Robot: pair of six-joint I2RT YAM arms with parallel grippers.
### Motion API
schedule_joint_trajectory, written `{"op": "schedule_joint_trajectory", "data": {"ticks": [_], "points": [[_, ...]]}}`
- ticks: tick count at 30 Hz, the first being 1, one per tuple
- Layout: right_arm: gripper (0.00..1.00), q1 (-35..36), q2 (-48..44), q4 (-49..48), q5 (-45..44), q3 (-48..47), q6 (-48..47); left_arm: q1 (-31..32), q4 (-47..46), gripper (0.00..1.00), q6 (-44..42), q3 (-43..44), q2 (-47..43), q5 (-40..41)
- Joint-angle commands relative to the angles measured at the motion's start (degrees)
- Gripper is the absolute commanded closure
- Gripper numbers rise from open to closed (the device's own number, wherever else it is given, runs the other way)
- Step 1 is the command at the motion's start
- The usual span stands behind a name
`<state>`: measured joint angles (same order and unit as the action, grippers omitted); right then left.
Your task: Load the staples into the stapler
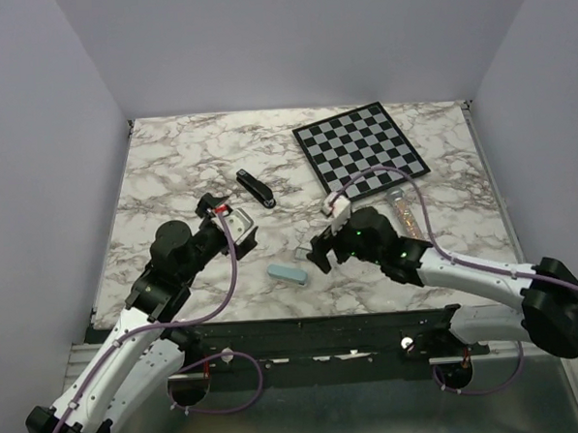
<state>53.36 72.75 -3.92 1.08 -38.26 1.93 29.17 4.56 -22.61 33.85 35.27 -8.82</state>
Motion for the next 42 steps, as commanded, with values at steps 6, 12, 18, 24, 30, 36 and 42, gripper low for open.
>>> {"op": "schedule_joint_trajectory", "data": {"ticks": [6,12,18,24,30,36,42], "points": [[0.00,-11.7,-14.0,-9.5,-13.9,13.4,20.2,6.1,7.5,0.05,-2.2,-0.4,6.4,-10.3],[0.00,-13.0,-18.6,-10.7,-18.2,16.8,23.0,19.3,11.5,0.02,-6.3,1.2,15.2,-5.3],[0.00,-13.4,-22.9,-12.9,-22.2,20.2,24.4,23.5,14.9,0.01,-12.3,3.6,24.0,-6.9],[0.00,-13.5,-21.4,-12.9,-21.9,20.0,24.4,24.5,17.0,0.09,-15.8,8.7,33.8,-9.7],[0.00,-13.6,-20.9,-13.0,-21.7,20.0,24.6,25.0,19.5,0.18,-17.7,13.6,42.0,-11.5],[0.00,-13.7,-19.8,-13.0,-21.1,19.5,24.4,25.1,22.1,0.31,-18.6,15.7,46.3,-13.3],[0.00,-13.7,-18.4,-13.2,-20.2,19.2,24.3,25.8,21.2,0.39,-18.2,16.1,49.5,-13.4]]}}
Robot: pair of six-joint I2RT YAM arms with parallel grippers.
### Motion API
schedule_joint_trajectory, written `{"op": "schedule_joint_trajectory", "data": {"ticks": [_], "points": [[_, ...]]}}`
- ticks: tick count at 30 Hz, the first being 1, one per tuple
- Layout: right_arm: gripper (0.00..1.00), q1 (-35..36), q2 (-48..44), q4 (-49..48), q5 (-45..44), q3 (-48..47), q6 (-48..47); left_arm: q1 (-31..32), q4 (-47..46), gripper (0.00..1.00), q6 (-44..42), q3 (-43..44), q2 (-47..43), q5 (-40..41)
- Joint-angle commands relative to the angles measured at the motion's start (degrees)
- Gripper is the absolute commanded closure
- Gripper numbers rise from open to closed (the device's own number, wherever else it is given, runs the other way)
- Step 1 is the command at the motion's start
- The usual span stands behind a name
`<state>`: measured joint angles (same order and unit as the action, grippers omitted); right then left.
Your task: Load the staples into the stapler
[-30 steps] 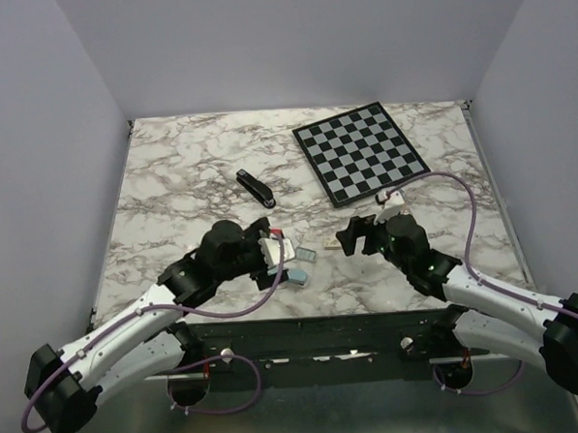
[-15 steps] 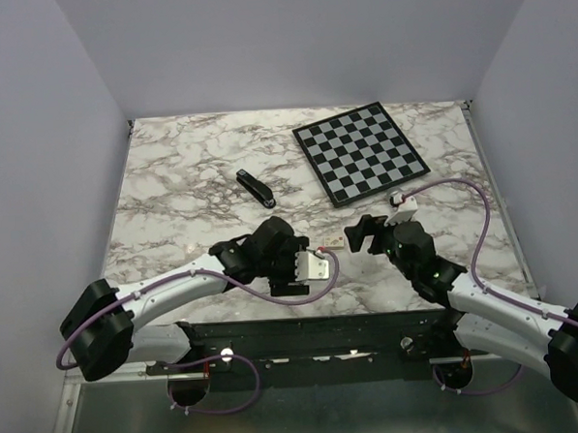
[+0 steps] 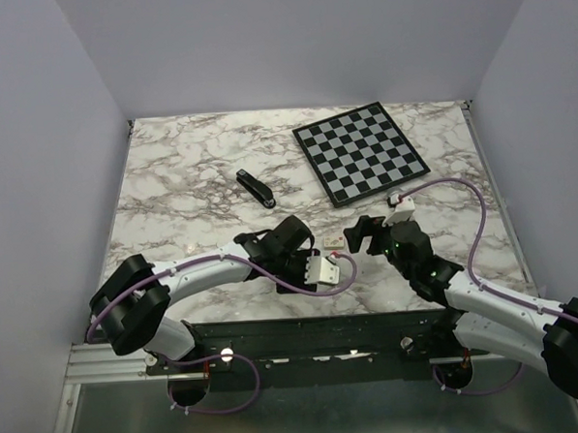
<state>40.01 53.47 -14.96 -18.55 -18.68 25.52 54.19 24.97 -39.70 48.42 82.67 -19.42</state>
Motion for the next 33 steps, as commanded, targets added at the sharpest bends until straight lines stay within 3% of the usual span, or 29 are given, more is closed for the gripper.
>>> {"op": "schedule_joint_trajectory", "data": {"ticks": [1,7,17,23,28,33], "points": [[0.00,-0.4,1.0,-2.2,-0.4,-0.4,0.8,0.9,0.8,0.39,-1.1,1.8,2.5,-2.9],[0.00,-0.4,1.9,-2.5,0.4,-0.7,0.4,1.3,1.3,0.52,-1.2,2.9,4.8,-2.4],[0.01,-0.5,3.2,-4.6,6.1,-1.0,-1.0,1.4,0.1,0.98,1.2,1.9,1.5,-0.6],[0.08,-0.5,2.7,-6.0,14.2,-1.7,-2.1,1.1,-6.6,1.00,13.3,0.2,-4.7,5.6],[0.09,-0.5,2.6,-5.9,22.2,-3.1,-0.5,1.1,-17.8,1.00,25.4,-6.0,-11.9,9.7],[0.12,-0.5,3.5,-2.8,29.0,-5.7,2.0,1.1,-27.2,1.00,32.1,-10.7,-16.9,16.0]]}}
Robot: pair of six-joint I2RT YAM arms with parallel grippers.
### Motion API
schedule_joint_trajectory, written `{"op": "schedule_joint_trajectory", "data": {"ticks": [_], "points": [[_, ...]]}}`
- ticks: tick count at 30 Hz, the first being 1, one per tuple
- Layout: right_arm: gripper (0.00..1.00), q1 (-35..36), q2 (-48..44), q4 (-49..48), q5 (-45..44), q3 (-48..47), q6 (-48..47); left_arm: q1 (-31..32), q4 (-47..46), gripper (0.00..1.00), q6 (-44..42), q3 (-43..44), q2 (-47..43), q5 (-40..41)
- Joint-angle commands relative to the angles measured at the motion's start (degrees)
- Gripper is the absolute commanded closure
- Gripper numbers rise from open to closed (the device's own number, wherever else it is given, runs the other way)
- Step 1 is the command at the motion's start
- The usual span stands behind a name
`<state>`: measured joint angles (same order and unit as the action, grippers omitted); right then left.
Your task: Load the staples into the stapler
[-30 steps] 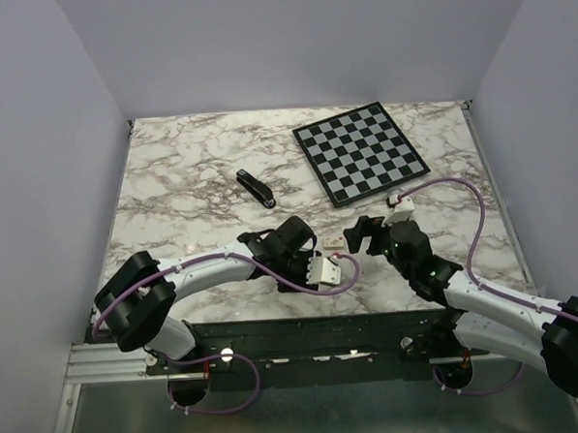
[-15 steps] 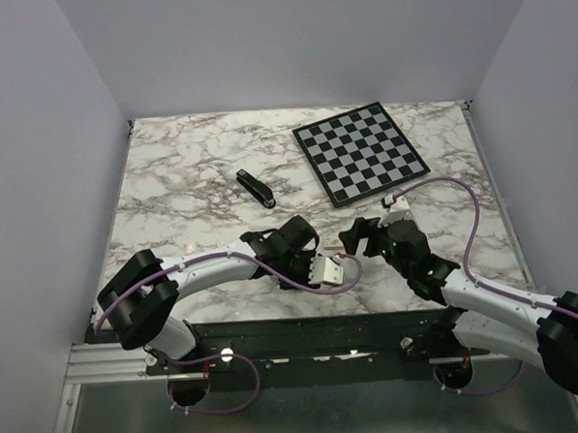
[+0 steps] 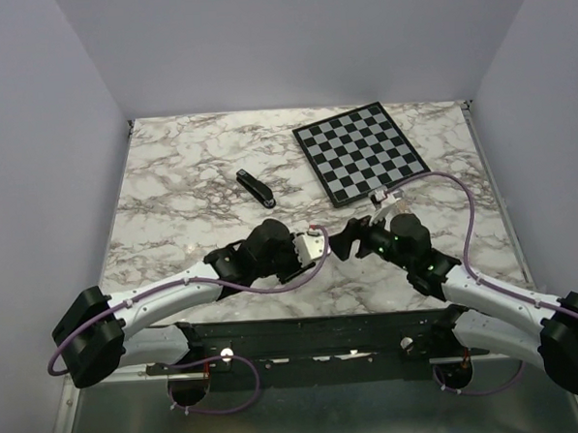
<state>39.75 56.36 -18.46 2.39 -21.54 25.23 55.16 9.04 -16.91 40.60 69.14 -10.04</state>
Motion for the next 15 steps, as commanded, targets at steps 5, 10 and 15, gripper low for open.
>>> {"op": "schedule_joint_trajectory", "data": {"ticks": [5,10,15], "points": [[0.19,-0.1,2.4,0.4,13.5,-2.8,5.8,0.1,-16.1,1.00,14.7,-5.0,-5.8,8.8],[0.29,-0.2,4.5,-0.4,15.7,-3.0,8.6,0.2,-20.1,1.00,18.8,-5.8,-6.2,7.9],[0.36,-0.2,5.2,-1.5,16.3,-2.7,9.7,0.2,-22.4,1.00,20.2,-6.1,-5.8,6.4]]}}
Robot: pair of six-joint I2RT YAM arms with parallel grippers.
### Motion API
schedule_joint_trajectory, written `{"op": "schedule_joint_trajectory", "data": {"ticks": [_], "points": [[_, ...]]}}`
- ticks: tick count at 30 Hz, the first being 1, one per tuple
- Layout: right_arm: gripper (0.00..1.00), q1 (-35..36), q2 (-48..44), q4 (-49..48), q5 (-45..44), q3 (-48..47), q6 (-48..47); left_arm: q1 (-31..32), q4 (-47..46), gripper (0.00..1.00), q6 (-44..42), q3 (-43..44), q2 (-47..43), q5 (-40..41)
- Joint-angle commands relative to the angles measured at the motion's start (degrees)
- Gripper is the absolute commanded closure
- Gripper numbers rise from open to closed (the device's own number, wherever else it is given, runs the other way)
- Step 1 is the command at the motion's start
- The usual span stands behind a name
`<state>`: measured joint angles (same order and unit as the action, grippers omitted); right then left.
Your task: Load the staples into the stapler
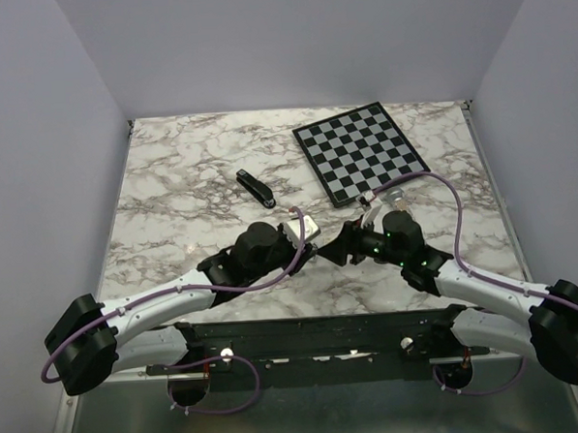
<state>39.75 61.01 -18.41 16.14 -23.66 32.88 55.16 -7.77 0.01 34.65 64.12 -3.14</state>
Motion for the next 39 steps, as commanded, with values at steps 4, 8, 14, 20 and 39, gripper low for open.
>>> {"op": "schedule_joint_trajectory", "data": {"ticks": [4,8,14,20,39], "points": [[0.41,-0.2,1.3,-0.6,0.0,-0.9,3.1,0.3,-6.0,1.00,3.8,0.2,-0.2,-1.5],[0.46,-0.2,1.6,-0.3,-3.4,-0.3,4.1,0.4,-6.7,1.00,4.1,0.4,-0.2,-3.3],[0.50,-0.2,0.2,-0.2,-6.6,0.0,4.6,1.1,-6.0,1.00,4.2,0.8,0.5,-4.2],[0.52,-0.2,0.9,0.9,-7.2,-0.7,4.8,2.8,-5.0,1.00,2.7,2.3,1.7,-3.7],[0.59,-0.2,4.3,4.0,-1.7,-3.3,7.1,4.1,-5.8,1.00,0.3,6.9,4.9,2.7]]}}
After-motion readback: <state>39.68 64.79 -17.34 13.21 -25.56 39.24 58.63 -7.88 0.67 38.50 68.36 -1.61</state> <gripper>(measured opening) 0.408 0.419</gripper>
